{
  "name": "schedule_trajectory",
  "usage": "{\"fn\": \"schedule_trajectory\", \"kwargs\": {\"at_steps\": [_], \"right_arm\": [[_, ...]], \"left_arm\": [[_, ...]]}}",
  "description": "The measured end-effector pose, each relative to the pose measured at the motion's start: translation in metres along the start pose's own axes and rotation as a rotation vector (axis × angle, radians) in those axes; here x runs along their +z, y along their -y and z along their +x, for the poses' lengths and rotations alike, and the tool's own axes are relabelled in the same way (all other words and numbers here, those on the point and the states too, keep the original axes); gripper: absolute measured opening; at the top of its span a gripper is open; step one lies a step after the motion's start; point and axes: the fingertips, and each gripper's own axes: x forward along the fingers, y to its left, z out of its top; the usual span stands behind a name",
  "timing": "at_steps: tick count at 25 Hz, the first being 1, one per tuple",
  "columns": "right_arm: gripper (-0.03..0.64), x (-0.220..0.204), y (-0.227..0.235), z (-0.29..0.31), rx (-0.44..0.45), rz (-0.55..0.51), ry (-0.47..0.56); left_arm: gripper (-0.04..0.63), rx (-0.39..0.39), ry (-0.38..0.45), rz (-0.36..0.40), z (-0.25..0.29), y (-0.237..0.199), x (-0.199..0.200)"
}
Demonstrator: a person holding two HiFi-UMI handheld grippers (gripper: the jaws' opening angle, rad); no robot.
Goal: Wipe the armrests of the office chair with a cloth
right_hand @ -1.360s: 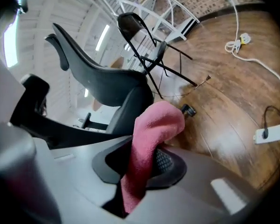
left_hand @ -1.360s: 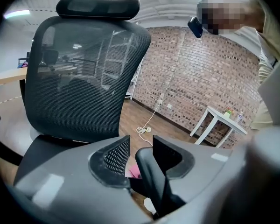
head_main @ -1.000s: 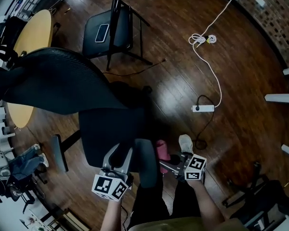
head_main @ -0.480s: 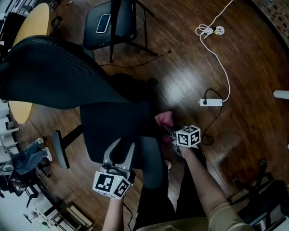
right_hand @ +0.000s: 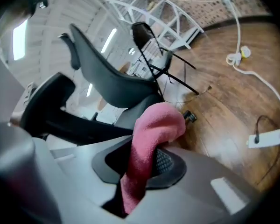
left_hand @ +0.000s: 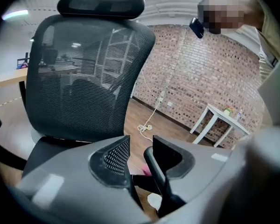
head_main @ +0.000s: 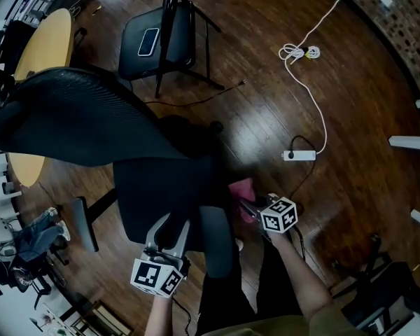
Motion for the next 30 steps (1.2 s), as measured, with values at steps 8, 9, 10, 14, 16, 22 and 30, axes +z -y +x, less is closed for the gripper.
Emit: {"fn": "schedule_trajectory", "kwargs": {"at_steps": [8, 9, 10, 14, 16, 22, 30], "right_arm": [[0.064, -0.022, -0.142, -0.048, 0.398, -0.102, 0.028], [0.065, -0.023, -0.148, -0.039, 0.417, -0.124, 0.007], [0.069, -0.024, -0.149, -0.032, 0.428, -0.152, -0.017], [0.071, -0.027, -0.124, -0.019, 0.35, -0.151, -0.051], [0.071, -0.029, -0.097, -0.007, 0.257, -0.098, -0.061], [0.071, -0.042, 0.019, 0.026, 0.012, 0.079, -0.103], [0.074, -0.019, 0.076, 0.056, -0.041, 0.115, -0.183]], "left_arm": [[0.14, -0.018, 0.012, 0.006, 0.004, 0.003, 0.008], [0.14, -0.011, 0.019, 0.001, 0.003, 0.002, 0.01], [0.14, -0.005, 0.024, -0.005, 0.002, 0.001, 0.01], [0.14, 0.017, 0.028, -0.03, -0.005, -0.002, 0.003], [0.14, 0.035, 0.024, -0.043, -0.01, -0.006, -0.004], [0.14, 0.092, 0.01, -0.059, -0.023, -0.014, -0.021], [0.14, 0.175, 0.057, -0.124, -0.059, -0.03, -0.035]]}}
